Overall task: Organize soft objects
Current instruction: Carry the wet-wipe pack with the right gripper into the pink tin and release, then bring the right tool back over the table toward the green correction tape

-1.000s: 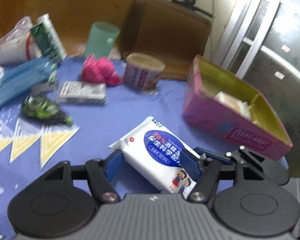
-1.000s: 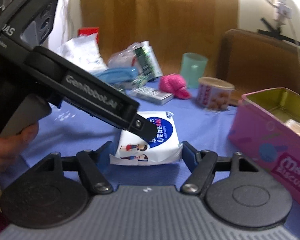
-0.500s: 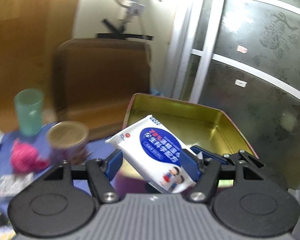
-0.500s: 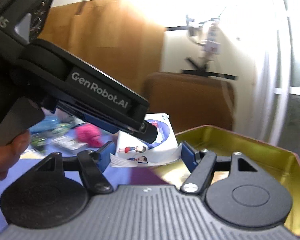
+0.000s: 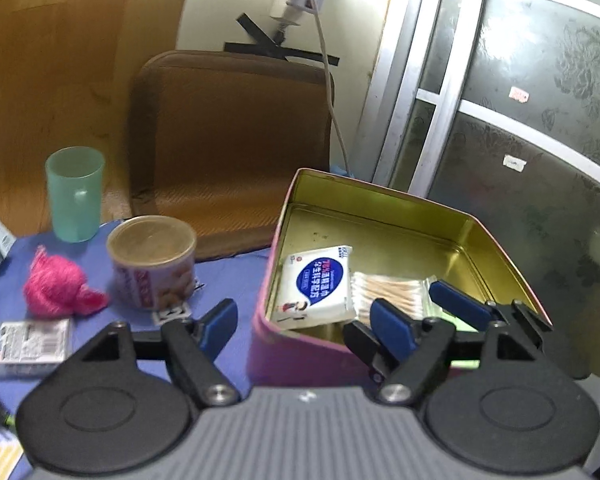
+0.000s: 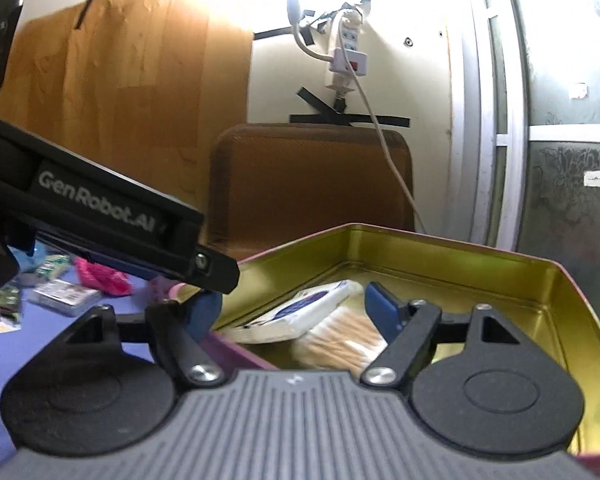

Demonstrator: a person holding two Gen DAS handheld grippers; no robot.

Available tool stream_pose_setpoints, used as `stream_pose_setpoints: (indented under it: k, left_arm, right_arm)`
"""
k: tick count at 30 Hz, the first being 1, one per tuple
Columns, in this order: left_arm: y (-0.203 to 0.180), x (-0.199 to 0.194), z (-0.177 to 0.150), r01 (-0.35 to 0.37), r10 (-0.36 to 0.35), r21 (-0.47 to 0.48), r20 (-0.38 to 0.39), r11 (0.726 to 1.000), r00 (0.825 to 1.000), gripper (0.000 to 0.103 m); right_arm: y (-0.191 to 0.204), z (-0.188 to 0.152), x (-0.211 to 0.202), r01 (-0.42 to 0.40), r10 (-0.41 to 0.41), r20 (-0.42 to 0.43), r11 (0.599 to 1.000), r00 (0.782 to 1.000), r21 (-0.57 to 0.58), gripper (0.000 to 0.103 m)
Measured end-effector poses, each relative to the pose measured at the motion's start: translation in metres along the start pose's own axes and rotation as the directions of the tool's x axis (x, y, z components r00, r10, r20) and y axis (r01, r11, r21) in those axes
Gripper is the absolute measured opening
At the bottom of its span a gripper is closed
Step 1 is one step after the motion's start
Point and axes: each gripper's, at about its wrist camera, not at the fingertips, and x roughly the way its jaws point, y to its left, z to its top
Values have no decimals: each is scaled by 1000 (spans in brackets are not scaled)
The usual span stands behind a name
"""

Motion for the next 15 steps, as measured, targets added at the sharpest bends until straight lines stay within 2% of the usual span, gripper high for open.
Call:
stream_pose_setpoints:
  k: [4,8,15]
  left_arm:
    - [8,-22,-12,-81,80,29,35,996,996,76]
    - [23,-39,-24,-152,151,23,23,988,988,75]
    - [58,-57,-52,-292,292,-23,-12,956,956,75]
  right_arm:
    - [18,-3,-13,-17,17,16,1000,1000,-18,80]
    - [26,-6,-22,-27,27,21,1000,999,-15,80]
    - [46,-11,-26,-91,91,-20,996,996,-15,80]
